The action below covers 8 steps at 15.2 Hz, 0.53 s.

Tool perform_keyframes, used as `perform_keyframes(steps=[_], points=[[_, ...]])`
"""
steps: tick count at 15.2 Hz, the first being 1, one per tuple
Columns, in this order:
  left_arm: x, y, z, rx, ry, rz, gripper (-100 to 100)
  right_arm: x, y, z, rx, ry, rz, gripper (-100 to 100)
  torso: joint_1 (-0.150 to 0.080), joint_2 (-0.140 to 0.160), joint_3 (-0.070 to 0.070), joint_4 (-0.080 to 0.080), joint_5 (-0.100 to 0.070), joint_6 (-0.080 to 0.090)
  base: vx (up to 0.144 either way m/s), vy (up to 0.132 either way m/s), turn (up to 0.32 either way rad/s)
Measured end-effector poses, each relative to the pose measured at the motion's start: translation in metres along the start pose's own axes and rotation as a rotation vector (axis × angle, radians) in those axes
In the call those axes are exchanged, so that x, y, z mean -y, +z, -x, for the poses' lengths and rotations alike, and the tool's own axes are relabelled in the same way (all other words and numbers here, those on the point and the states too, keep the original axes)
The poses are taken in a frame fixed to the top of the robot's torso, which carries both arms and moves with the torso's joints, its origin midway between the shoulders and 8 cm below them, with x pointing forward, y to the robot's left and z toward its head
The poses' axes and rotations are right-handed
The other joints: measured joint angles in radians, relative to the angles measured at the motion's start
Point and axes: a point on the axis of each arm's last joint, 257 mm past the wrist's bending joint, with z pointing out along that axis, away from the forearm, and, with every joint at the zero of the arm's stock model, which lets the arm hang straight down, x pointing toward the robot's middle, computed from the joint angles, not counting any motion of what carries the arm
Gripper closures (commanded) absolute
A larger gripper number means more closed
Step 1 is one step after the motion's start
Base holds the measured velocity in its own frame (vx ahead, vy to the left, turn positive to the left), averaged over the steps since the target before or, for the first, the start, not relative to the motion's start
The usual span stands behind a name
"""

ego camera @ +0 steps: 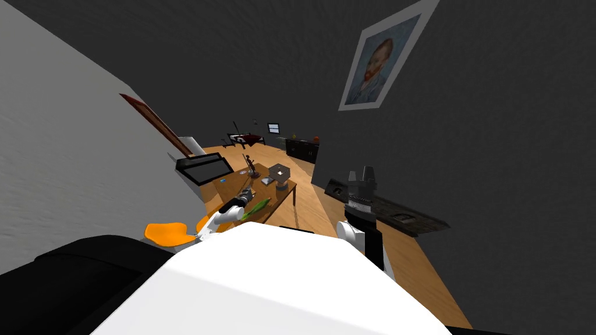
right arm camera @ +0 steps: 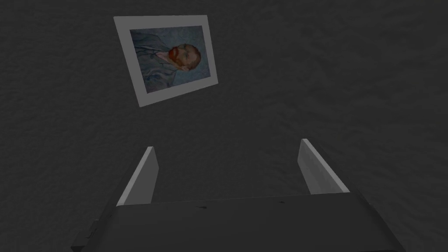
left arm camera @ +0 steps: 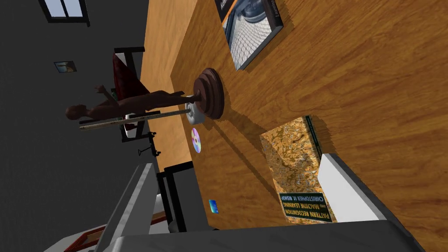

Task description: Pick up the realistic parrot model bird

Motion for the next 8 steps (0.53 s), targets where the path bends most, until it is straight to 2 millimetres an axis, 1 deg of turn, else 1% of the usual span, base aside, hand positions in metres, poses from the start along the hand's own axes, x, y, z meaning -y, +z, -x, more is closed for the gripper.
perform_keyframes(steps=[2, 7, 8], points=[[-0.014, 0.004, 0.014, 0.017, -0.029, 0.052, -100, 0.0, 0.0, 0.0, 0.0, 0.0, 0.0, 0, 0.0, 0.0, 0.0, 0.0, 0.0, 0.0, -0.024, 0.027, -0.101], [-0.042, 0.004, 0.03, 0.051, -0.091, 0.152, -100, 0.0, 0.0, 0.0, 0.0, 0.0, 0.0, 0, 0.0, 0.0, 0.0, 0.0, 0.0, 0.001, -0.028, 0.029, -0.115], [-0.047, 0.003, 0.032, 0.058, -0.106, 0.176, -100, 0.0, 0.0, 0.0, 0.0, 0.0, 0.0, 0, 0.0, 0.0, 0.0, 0.0, 0.0, 0.0, -0.018, 0.024, -0.046]])
